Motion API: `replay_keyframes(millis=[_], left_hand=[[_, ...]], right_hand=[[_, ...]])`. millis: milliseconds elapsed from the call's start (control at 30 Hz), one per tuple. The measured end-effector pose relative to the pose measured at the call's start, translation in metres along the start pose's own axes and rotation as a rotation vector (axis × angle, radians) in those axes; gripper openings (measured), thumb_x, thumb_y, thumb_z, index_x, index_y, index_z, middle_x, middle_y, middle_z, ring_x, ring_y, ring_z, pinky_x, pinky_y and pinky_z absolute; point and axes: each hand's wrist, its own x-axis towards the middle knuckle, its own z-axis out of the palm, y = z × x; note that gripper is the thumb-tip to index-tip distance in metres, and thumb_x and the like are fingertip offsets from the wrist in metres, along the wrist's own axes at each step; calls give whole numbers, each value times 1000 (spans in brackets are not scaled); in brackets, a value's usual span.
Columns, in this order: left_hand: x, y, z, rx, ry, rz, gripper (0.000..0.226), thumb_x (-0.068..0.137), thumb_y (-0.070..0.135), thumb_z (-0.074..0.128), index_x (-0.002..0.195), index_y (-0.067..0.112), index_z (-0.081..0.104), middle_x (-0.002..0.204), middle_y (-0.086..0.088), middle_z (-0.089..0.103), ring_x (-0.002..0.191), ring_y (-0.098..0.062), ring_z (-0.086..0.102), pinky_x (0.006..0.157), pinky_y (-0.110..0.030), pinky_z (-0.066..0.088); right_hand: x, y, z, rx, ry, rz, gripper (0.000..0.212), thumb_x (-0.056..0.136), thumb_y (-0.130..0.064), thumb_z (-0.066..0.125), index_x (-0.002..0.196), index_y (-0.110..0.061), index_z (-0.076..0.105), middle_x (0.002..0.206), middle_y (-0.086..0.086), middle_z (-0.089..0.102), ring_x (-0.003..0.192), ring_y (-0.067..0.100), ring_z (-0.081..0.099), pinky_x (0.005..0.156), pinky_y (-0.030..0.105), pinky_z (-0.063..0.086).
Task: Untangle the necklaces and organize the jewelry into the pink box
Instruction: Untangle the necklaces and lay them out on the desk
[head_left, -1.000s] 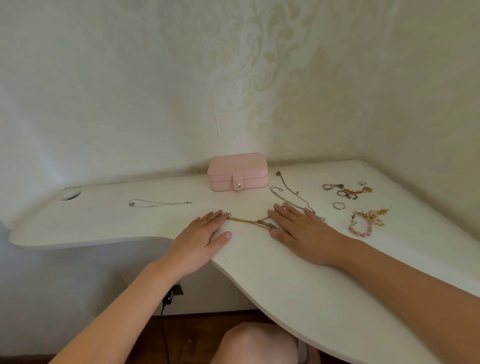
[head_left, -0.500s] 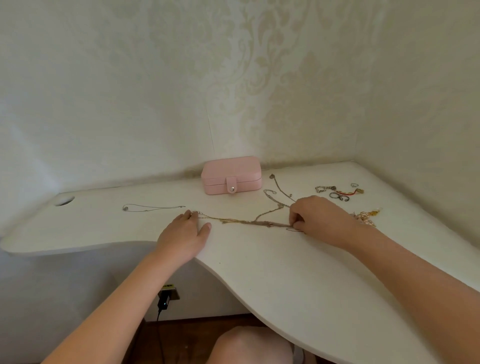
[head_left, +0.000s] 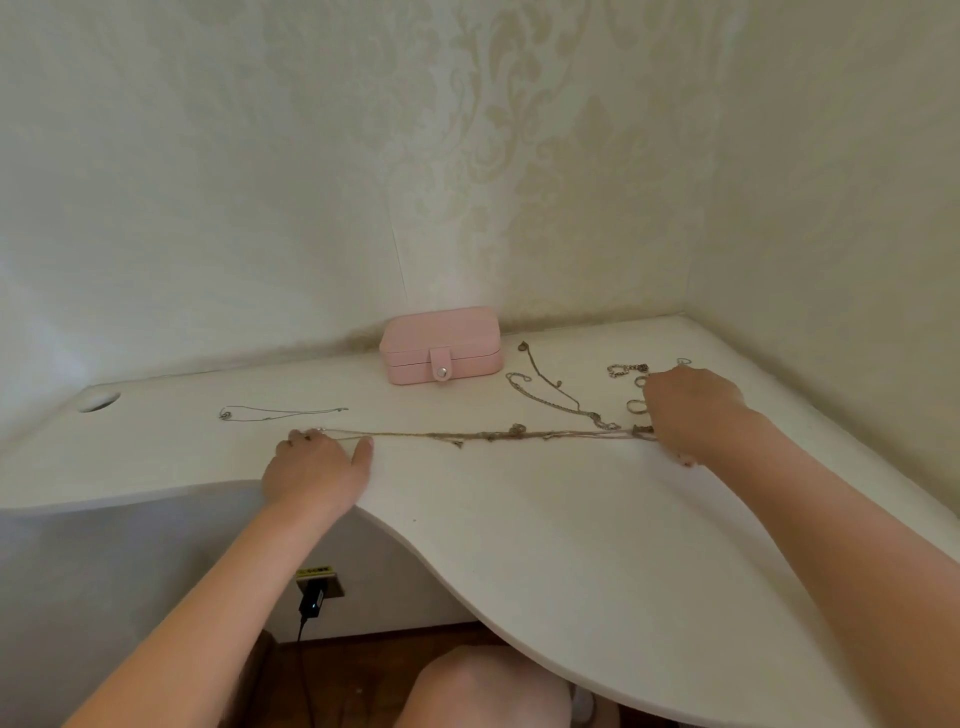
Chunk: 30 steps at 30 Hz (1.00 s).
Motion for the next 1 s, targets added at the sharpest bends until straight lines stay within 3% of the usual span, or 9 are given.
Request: replay_keyframes(millis=[167,267,333,400,467,567,667,800,1000], left_hand=[[11,-10,-4,33,-27,-95,75,96,54,24,140,-7,34,147,-26,29,133,-37,31,103,-40,34],[10,-8,-7,76,-3,-120,74,97,51,23,141,-9,32,151,-29,18,138,-39,23,110,-41,27],[2,0,-5,77,61,-1,70,99,47,25,144,-7,25,154,-28,11,141,-38,19,114,-41,21],[-10,12,3,-8,77,218,64,100,43,27,149,3,19,157,-20,7,144,-32,15,116,-39,16],[-17,18,10,-87,34,319,62,100,44,25,151,11,14,159,-14,6,145,-27,11,117,-37,12],[-12,11,14,-86,-10,277,66,98,52,21,152,16,9,160,-8,4,147,-24,4,118,-38,5],[-8,2,15,-63,-34,258,68,97,56,17,152,19,5,160,-5,0,147,-22,-1,118,-40,2],[-6,0,13,-50,-74,268,67,96,57,14,152,23,0,160,-6,-4,147,-24,-4,118,-44,1],[-7,1,12,-51,-63,273,67,97,55,15,152,19,4,160,-6,-1,147,-21,0,118,-43,3]], right_hand=[[-3,3,-5,-54,11,113,35,90,-4,47,123,-10,52,124,5,55,115,24,53,77,27,38],[3,-2,-3,-7,144,109,25,87,-3,47,108,-12,59,90,0,55,90,24,55,70,26,38],[13,-14,5,124,274,-28,17,87,-3,49,96,-10,61,82,2,53,84,24,55,70,28,43],[16,-36,18,396,324,-272,24,92,-7,48,109,-11,64,109,6,61,103,24,58,87,30,45],[4,-62,29,601,237,-534,36,97,-15,45,133,-15,51,137,1,50,125,18,47,103,21,31],[-9,-88,46,533,50,-771,54,102,-34,34,151,-18,16,157,-4,16,144,12,14,112,17,6],[0,-88,55,303,28,-634,65,100,-50,23,152,-16,3,160,2,-4,147,18,-4,118,36,0],[12,-78,56,218,25,-432,73,95,-61,17,152,-18,3,160,1,-4,147,22,-5,117,51,3],[10,-71,50,214,109,-252,69,95,-58,26,148,-15,17,153,5,26,140,25,25,111,45,26]])
